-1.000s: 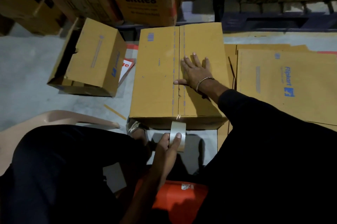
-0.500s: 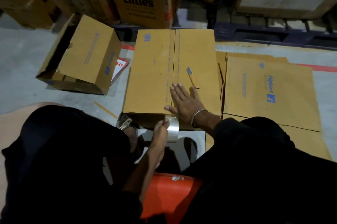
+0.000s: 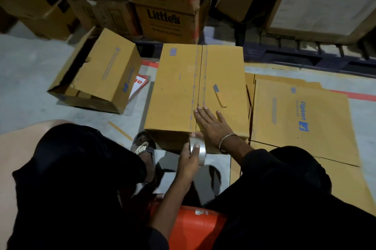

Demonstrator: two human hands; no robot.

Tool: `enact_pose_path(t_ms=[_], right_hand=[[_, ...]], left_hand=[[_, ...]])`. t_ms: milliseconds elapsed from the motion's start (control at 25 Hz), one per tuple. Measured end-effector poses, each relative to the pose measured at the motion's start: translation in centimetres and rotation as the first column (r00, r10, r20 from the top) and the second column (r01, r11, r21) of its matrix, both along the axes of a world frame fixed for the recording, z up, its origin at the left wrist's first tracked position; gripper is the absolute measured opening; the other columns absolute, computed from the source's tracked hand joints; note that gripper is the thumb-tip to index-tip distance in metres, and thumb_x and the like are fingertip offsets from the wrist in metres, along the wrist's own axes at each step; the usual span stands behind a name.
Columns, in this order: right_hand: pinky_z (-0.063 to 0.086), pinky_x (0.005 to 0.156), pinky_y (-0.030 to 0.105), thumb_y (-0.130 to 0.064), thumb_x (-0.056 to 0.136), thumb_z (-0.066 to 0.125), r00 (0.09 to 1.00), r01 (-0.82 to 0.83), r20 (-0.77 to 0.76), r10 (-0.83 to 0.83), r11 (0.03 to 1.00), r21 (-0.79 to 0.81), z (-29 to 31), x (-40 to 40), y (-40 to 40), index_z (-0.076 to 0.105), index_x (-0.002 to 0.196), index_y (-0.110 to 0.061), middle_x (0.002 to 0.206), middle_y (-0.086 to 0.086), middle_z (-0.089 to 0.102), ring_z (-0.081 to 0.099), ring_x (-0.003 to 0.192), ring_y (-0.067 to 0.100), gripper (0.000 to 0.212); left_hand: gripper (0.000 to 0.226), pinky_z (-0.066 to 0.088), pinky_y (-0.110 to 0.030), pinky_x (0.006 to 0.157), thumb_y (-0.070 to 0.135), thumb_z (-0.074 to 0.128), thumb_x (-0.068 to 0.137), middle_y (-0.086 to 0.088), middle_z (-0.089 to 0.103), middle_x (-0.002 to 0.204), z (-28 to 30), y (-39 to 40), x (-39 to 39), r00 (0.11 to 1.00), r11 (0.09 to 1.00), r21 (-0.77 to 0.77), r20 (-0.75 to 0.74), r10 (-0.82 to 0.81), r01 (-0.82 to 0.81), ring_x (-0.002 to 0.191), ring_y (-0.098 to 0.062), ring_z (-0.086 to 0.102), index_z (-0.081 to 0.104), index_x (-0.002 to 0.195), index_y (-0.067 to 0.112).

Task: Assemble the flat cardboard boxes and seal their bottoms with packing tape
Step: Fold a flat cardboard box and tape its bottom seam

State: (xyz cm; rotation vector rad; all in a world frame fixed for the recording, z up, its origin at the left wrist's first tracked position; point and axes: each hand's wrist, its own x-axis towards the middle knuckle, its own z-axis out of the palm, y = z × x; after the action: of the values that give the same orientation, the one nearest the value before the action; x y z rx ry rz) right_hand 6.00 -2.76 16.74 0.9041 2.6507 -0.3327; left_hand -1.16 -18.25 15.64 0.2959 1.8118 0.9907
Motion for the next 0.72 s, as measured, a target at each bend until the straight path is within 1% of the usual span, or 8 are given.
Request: enact_pose_path(t_ms=[120,200,360,440,520,600,640,720], right_hand=[[-0.001,0.127,0.055,-0.084,0.072,-0.006,1.000,0.027,-0.001,-0.027,0.998,-0.055,0.4,-0.4,0.2,-0.013,0.164,-0.025,0.171,-0.004,-0.019,-0.015,0.158,0.018,0.109],[0.001,0.127,0.057,-0.084,0.076,0.000,0.999,0.046,-0.004,-0.047,0.996,-0.081,0.7,-0.6,0.2,-0.011,0.164,-0.024,0.172,-0.003,-0.018,-0.014,0.158,0.019,0.107],[0.002,0.125,0.062,-0.068,0.095,0.052,0.997,0.078,-0.004,-0.083,0.955,-0.286,2.6,-1.0,1.3,-0.001,0.166,-0.024,0.173,-0.002,-0.010,-0.009,0.159,0.021,0.098],[0.014,0.124,0.057,-0.061,0.093,0.064,0.969,0.168,-0.059,-0.238,0.820,-0.548,5.0,-1.6,2.7,0.019,0.164,-0.028,0.172,0.002,0.012,0.012,0.157,0.023,0.091],[0.038,0.115,0.044,-0.050,0.091,0.073,0.768,0.280,-0.197,-0.609,0.596,-0.752,6.3,-1.8,4.3,0.054,0.147,-0.029,0.151,0.002,0.051,0.049,0.134,0.019,0.062],[0.056,0.095,0.039,-0.039,0.090,0.078,0.431,0.478,-0.318,-0.844,0.513,-0.713,6.3,-1.5,6.3,0.074,0.116,-0.027,0.121,-0.002,0.070,0.065,0.103,0.015,0.029],[0.058,0.084,0.036,-0.038,0.088,0.080,0.379,0.610,-0.362,-0.852,0.524,-0.595,5.8,-1.2,7.1,0.075,0.111,-0.025,0.113,-0.001,0.073,0.066,0.095,0.015,0.027],[0.057,0.076,0.035,-0.039,0.085,0.083,0.474,0.764,-0.349,-0.809,0.574,-0.293,4.6,-0.4,8.1,0.071,0.117,-0.019,0.109,0.003,0.072,0.066,0.095,0.021,0.040]], left_hand=[[0.042,0.052,-0.029,0.072,0.054,0.053,0.103,-0.002,0.068,0.097,0.5,-0.6,-0.2,0.997,0.993,-0.095,0.032,0.074,-0.070,0.086,-0.017,0.064,0.063,0.111,0.014],[0.040,0.058,-0.040,0.074,0.055,0.058,0.098,-0.005,0.067,0.088,0.2,-0.9,-0.5,0.997,0.990,-0.120,0.002,0.078,-0.077,0.083,-0.025,0.066,0.062,0.097,0.015],[0.036,0.040,-0.034,0.067,0.044,0.061,0.101,-0.004,0.056,0.080,0.0,-1.1,-0.4,0.997,0.986,-0.149,-0.051,0.066,-0.073,0.079,-0.026,0.057,0.056,0.084,0.013],[0.037,0.033,-0.033,0.060,0.041,0.064,0.100,0.000,0.050,0.071,-1.6,-1.1,-0.9,0.994,0.982,-0.155,-0.017,0.106,-0.108,0.069,-0.021,0.050,0.052,0.076,0.015],[0.042,0.030,-0.033,0.060,0.039,0.067,0.099,0.001,0.045,0.065,-1.4,-1.1,-0.9,0.992,0.980,-0.158,-0.008,0.123,-0.122,0.064,-0.019,0.044,0.048,0.069,0.018],[0.044,0.028,-0.034,0.063,0.040,0.069,0.097,0.000,0.042,0.065,-2.3,-1.3,-1.1,0.992,0.982,-0.149,0.023,0.123,-0.118,0.064,-0.020,0.041,0.045,0.067,0.019],[0.043,0.029,-0.034,0.064,0.042,0.070,0.096,0.000,0.043,0.066,-2.3,-1.3,-1.3,0.991,0.980,-0.149,0.021,0.135,-0.130,0.065,-0.020,0.042,0.046,0.068,0.019],[0.039,0.038,-0.032,0.064,0.049,0.075,0.089,-0.001,0.056,0.072,-2.1,-1.4,-1.5,0.986,0.977,-0.133,0.018,0.168,-0.164,0.068,-0.021,0.053,0.058,0.077,0.016]])
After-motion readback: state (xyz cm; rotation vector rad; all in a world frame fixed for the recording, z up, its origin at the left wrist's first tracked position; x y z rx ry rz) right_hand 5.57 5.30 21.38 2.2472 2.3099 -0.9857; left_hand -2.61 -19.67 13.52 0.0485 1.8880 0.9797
